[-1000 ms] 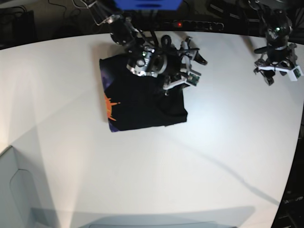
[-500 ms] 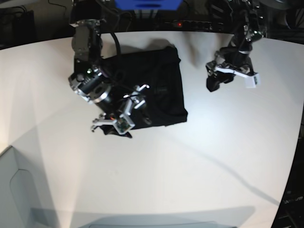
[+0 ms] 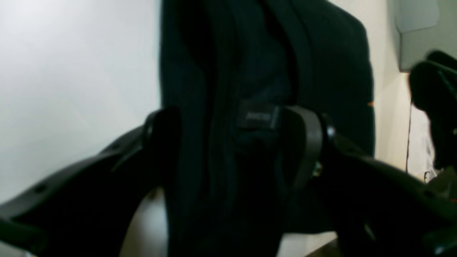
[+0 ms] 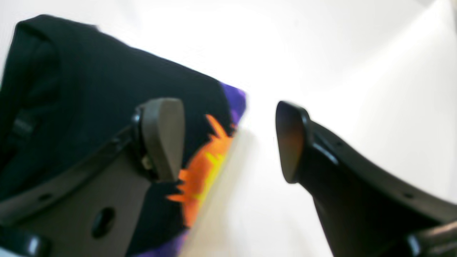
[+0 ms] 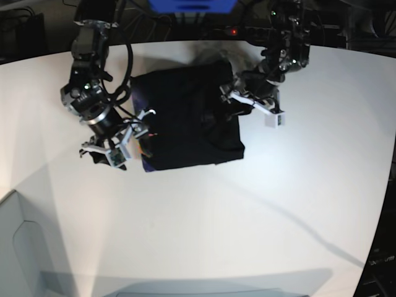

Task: Fold the T-shirt properly
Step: 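Grasp the stack's sides with both grippers and square the bundle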

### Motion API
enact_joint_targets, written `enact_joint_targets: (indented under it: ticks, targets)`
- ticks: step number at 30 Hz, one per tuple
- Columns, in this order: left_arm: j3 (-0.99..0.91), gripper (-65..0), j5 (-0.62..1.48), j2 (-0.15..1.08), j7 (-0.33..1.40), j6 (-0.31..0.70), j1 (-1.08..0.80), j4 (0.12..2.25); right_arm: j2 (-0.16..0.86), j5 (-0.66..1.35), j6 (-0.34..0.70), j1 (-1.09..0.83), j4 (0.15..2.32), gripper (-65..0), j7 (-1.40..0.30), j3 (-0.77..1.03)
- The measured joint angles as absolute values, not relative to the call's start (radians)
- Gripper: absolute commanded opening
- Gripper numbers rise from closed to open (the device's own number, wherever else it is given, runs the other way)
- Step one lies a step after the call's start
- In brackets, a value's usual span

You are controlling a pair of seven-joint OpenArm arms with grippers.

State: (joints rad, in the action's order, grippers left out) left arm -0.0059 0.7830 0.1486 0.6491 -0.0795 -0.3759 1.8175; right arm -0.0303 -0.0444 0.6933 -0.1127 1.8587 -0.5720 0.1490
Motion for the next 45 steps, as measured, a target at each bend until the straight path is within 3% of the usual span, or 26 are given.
enact_joint_targets:
  ticks: [14,16,24,33,36,38,40,45]
  targets:
    - [0.014,-23.8,0.805,0.148,0.612,-0.059,-0.314,1.659,-0.030,-0.045,0.693,-0.110,1.859,-24.1,-0.647,0.180]
    - [0.044,-29.1,0.799,0.153,0.606,-0.059,-0.304,1.653,-0.030,-0.044,0.693,-0.111,1.859,-24.1,-0.646,0.180]
    - [0.080,-65.0,0.809,0.154,0.627,-0.053,-0.272,1.600,-0.041,-0.045,0.693,-0.101,1.930,-24.1,-0.649,0.269]
    - [0.168,-65.0,0.835,0.250,0.643,-0.042,-0.165,1.547,-0.047,-0.044,0.693,-0.118,1.935,-24.3,-0.650,0.327]
    - [0.210,-65.0,0.844,0.280,0.628,-0.031,-0.122,1.512,-0.107,-0.041,0.693,-0.128,1.939,-24.6,-0.715,0.326]
    - [0.213,-65.0,0.844,0.278,0.623,-0.030,-0.116,1.502,-0.150,-0.038,0.694,-0.121,1.945,-27.7,-0.738,0.321]
    - [0.213,-65.0,0.847,0.276,0.612,-0.024,-0.117,1.494,-0.161,-0.034,0.693,-0.097,1.946,-34.7,-0.749,0.306]
    - [0.213,-65.0,0.846,0.277,0.612,-0.022,-0.116,1.493,-0.152,-0.037,0.693,-0.101,1.940,-59.6,-0.785,0.196]
